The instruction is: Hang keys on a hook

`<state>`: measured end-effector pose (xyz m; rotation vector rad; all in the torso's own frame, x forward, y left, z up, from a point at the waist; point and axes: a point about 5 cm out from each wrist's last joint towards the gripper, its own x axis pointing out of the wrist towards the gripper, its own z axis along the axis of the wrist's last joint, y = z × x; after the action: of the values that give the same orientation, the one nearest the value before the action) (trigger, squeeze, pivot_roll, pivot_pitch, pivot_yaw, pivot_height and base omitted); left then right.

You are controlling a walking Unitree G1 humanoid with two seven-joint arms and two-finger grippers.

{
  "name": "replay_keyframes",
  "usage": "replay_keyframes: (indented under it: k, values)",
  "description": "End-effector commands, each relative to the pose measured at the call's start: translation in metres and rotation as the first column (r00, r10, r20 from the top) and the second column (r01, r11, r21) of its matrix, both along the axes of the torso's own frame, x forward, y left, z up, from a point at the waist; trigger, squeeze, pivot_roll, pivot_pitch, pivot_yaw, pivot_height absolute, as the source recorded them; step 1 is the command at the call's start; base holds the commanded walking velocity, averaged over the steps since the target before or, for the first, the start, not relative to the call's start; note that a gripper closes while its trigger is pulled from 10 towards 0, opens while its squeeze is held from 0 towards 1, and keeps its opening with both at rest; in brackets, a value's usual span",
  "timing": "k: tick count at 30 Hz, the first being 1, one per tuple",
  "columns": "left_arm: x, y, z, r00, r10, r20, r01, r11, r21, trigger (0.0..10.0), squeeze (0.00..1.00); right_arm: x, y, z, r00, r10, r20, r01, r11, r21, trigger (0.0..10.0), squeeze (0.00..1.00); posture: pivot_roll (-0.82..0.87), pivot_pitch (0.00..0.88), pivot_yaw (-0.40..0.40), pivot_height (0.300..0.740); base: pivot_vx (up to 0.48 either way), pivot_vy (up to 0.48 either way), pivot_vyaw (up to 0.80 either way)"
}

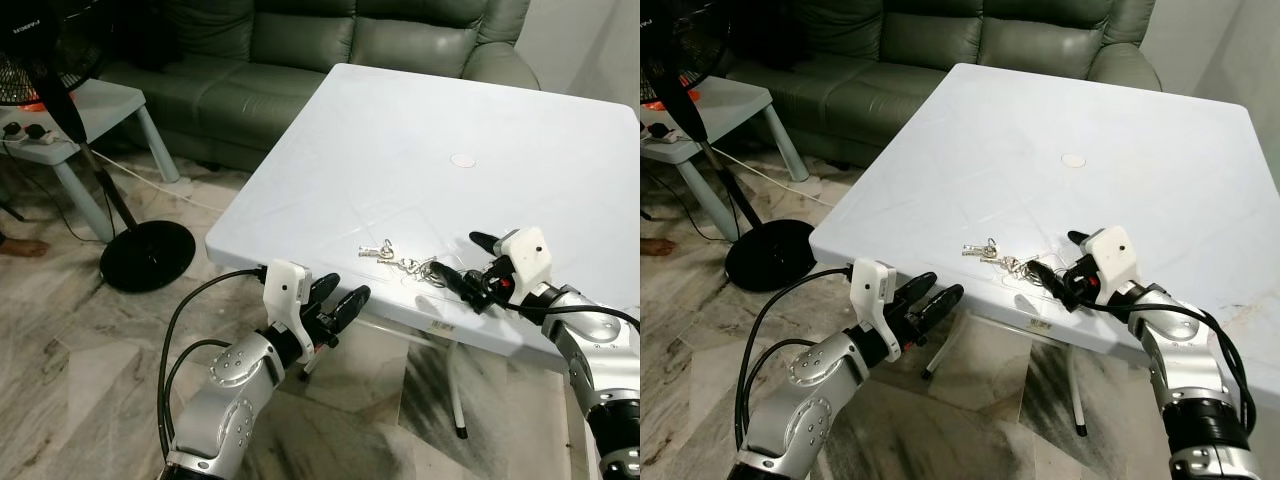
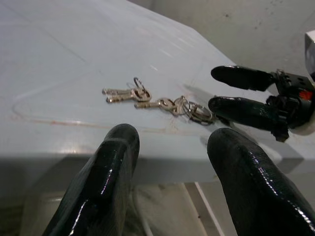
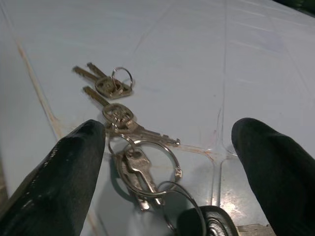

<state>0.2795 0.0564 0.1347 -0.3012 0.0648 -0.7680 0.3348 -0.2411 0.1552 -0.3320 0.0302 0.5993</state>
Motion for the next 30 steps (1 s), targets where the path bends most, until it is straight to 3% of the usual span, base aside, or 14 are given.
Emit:
replay_keyframes:
  k: [1, 7, 8, 9, 15, 16, 17, 18, 19, 22, 23, 24, 25, 30]
  values:
    - [-0.003, 0.002, 0.001, 1.000, 0.005, -0.004, -0.005, 1.000, 0.003, 10.0, 0.00, 0.002, -0.004, 0.003, 1.000, 0.011, -0.010, -0.012, 1.000, -0.021, 10.0, 0.00, 0.02, 0.201, 0.009, 0.740, 0.000, 0.000, 0.00]
    - [-0.004, 0.002, 0.000, 1.000, 0.006, -0.011, -0.006, 1.000, 0.003, 10.0, 0.00, 0.005, -0.010, 0.005, 0.999, 0.024, -0.032, -0.025, 0.999, -0.039, 10.0, 0.00, 0.02, 0.206, 0.008, 0.740, 0.000, 0.000, 0.00]
    - [-0.004, 0.002, 0.001, 1.000, 0.006, -0.012, -0.006, 1.000, 0.003, 10.0, 0.00, 0.006, -0.012, 0.007, 0.999, 0.023, -0.027, -0.024, 0.999, -0.039, 5.9, 0.00, 0.02, 0.208, 0.008, 0.740, 0.000, 0.000, 0.00]
    - [-0.004, 0.002, 0.001, 1.000, 0.006, -0.012, -0.006, 1.000, 0.003, 10.0, 0.00, 0.007, -0.013, 0.008, 0.999, 0.022, -0.026, -0.023, 0.999, -0.038, 0.0, 0.00, 0.02, 0.208, 0.008, 0.740, 0.000, 0.000, 0.00]
    - [-0.005, 0.002, 0.000, 1.000, 0.011, -0.019, -0.011, 1.000, 0.001, 10.0, 0.00, 0.009, -0.022, 0.011, 0.999, 0.016, -0.043, -0.018, 0.998, -0.056, 0.0, 0.00, 0.02, 0.211, 0.008, 0.740, 0.000, 0.000, 0.00]
    - [-0.005, 0.002, 0.000, 1.000, 0.011, -0.022, -0.011, 1.000, 0.000, 10.0, 0.00, 0.010, -0.026, 0.013, 0.999, 0.012, -0.051, -0.015, 0.998, -0.056, 1.4, 0.00, 0.02, 0.211, 0.008, 0.740, 0.000, 0.000, 0.00]
    - [-0.005, 0.002, 0.000, 1.000, 0.011, -0.023, -0.011, 1.000, 0.000, 10.0, 0.00, 0.010, -0.028, 0.013, 0.998, 0.009, -0.058, -0.012, 0.998, -0.055, 6.2, 0.00, 0.02, 0.212, 0.008, 0.740, 0.000, 0.000, 0.00]
    - [-0.006, 0.002, 0.000, 1.000, 0.011, -0.023, -0.011, 1.000, 0.000, 10.0, 0.00, 0.010, -0.029, 0.013, 0.998, 0.007, -0.063, -0.010, 0.998, -0.054, 6.2, 0.00, 0.02, 0.212, 0.008, 0.740, 0.000, 0.000, 0.00]
    - [-0.006, 0.002, 0.000, 1.000, 0.012, -0.024, -0.012, 1.000, 0.001, 10.0, 0.00, 0.009, -0.032, 0.015, 0.997, 0.012, -0.071, -0.014, 0.999, -0.034, 10.0, 0.00, 0.02, 0.213, 0.008, 0.740, 0.000, 0.000, 0.00]
    - [-0.005, 0.002, 0.000, 1.000, 0.013, -0.025, -0.013, 1.000, 0.001, 10.0, 0.00, 0.008, -0.037, 0.015, 0.996, 0.024, -0.089, -0.025, 1.000, -0.016, 8.3, 0.00, 0.02, 0.213, 0.011, 0.740, 0.000, 0.000, 0.00]
    - [-0.005, 0.002, 0.000, 1.000, 0.013, -0.025, -0.013, 1.000, 0.002, 10.0, 0.00, 0.007, -0.040, 0.015, 0.995, 0.024, -0.098, -0.026, 1.000, -0.016, 3.8, 0.00, 0.02, 0.216, 0.011, 0.740, 0.000, 0.000, 0.00]
    - [-0.005, 0.002, 0.000, 1.000, 0.013, -0.025, -0.013, 1.000, 0.002, 10.0, 0.00, 0.007, -0.040, 0.015, 0.995, 0.024, -0.098, -0.026, 1.000, -0.016, 3.8, 0.00, 0.02, 0.216, 0.011, 0.740, 0.000, 0.000, 0.00]
    - [-0.005, 0.002, 0.000, 1.000, 0.013, -0.026, -0.013, 1.000, 0.001, 10.0, 0.00, 0.006, -0.042, 0.015, 0.995, 0.027, -0.099, -0.028, 1.000, -0.012, 0.0, 0.00, 0.02, 0.216, 0.013, 0.740, 0.000, 0.000, 0.00]
    - [-0.005, 0.002, 0.000, 1.000, 0.014, -0.027, -0.013, 1.000, 0.005, 10.0, 0.00, 0.003, -0.047, 0.015, 0.992, 0.050, -0.114, -0.044, 0.997, 0.056, 0.0, 0.00, 0.02, 0.217, 0.018, 0.740, 0.000, 0.000, 0.00]
